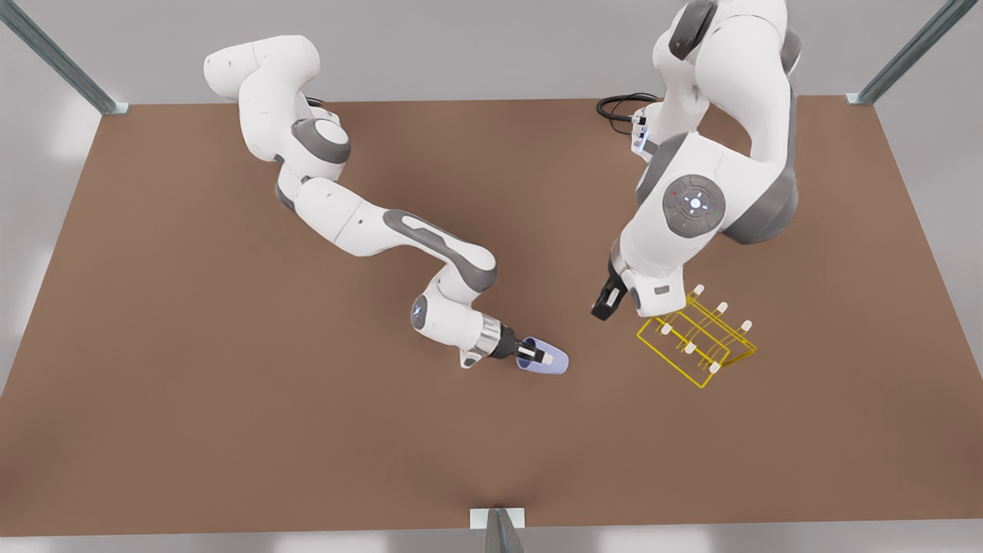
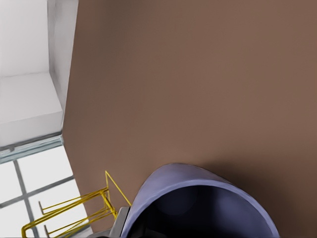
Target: Place the cup on the cup holder
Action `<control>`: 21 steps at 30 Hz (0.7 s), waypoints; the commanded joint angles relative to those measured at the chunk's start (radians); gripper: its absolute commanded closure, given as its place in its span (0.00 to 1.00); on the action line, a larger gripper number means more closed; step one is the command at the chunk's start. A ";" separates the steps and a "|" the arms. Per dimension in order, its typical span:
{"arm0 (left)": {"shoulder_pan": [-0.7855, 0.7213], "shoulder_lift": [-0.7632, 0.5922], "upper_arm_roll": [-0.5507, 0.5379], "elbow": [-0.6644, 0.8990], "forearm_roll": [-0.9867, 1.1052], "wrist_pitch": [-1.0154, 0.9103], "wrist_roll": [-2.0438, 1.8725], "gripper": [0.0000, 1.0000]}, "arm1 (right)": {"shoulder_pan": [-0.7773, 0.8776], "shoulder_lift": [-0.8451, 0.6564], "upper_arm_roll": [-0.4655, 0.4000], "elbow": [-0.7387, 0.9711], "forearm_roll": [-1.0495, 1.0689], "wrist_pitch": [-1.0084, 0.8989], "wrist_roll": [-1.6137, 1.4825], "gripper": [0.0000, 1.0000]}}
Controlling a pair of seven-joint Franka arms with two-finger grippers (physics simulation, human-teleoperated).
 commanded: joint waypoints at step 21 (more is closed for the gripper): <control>-0.133 0.233 0.009 0.006 0.101 0.288 -0.882 0.00 | -0.271 0.017 0.150 -0.185 -0.257 -0.020 0.088 0.00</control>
